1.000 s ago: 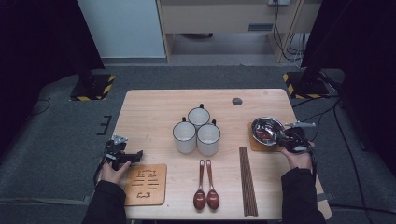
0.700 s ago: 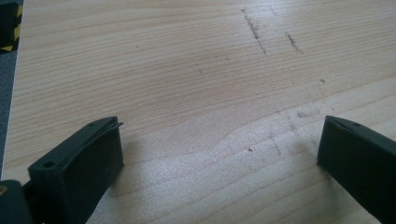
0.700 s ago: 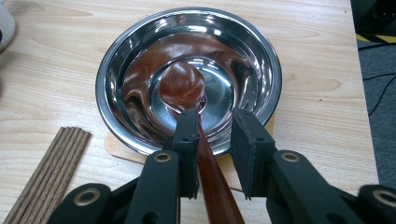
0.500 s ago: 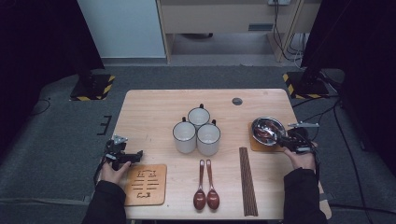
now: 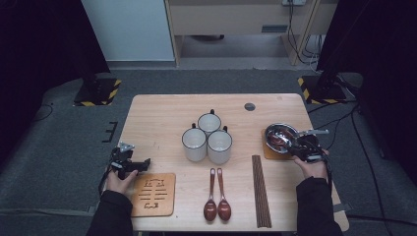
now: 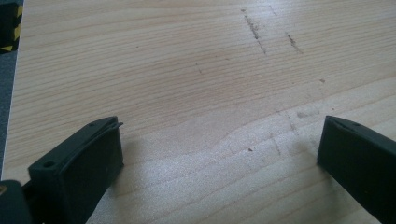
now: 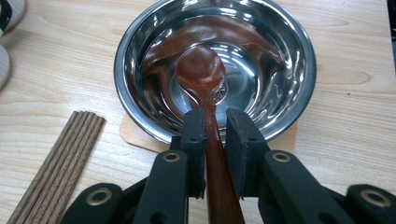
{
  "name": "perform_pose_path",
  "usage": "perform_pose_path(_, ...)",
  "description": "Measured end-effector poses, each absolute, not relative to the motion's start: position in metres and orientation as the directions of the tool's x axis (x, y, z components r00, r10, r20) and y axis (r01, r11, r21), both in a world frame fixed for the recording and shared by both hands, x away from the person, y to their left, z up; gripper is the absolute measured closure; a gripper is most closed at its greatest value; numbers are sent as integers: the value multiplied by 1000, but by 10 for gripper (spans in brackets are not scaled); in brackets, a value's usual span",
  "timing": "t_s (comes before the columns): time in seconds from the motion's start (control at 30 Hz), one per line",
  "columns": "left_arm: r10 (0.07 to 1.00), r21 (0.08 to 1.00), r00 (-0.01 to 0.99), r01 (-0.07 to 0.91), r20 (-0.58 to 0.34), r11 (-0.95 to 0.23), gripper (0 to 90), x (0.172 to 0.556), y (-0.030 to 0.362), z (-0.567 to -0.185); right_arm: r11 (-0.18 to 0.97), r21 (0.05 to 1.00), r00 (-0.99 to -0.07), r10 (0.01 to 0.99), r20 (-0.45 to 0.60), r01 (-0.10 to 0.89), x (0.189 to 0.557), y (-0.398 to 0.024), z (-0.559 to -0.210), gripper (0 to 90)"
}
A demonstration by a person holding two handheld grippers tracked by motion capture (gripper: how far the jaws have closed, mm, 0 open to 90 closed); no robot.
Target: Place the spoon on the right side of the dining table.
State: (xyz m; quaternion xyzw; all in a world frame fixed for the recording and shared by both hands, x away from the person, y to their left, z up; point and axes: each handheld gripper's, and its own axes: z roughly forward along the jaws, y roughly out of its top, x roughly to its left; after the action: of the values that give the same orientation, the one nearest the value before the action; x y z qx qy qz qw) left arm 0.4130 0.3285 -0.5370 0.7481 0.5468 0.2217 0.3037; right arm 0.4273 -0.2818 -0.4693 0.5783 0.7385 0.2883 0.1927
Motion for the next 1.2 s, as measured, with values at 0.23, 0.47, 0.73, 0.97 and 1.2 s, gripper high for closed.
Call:
perform_pose_path(0.23, 953, 697, 304, 683, 0, -218, 0, 413, 328, -537, 170, 648, -253, 967, 36, 742, 427, -277, -470, 811)
perform_pose_path(0.47, 953, 697, 304, 683, -1, -217, 0, 413, 328, -537, 128, 645, -203, 978, 44, 753, 425, -280, -467, 815)
perform_pose_path(0.73, 953, 697, 304, 683, 0, -218, 0, 413, 328, -537, 94, 644, -173, 983, 60, 759, 425, -276, -468, 810)
perform_pose_path(0.97, 953, 697, 304, 683, 0, -218, 0, 413, 328, -537, 100, 651, -199, 977, 79, 752, 426, -274, -470, 777)
perform_pose_path(1.2, 953, 697, 304, 683, -1, -217, 0, 413, 328, -537, 103, 654, -209, 974, 87, 750, 424, -274, -468, 775)
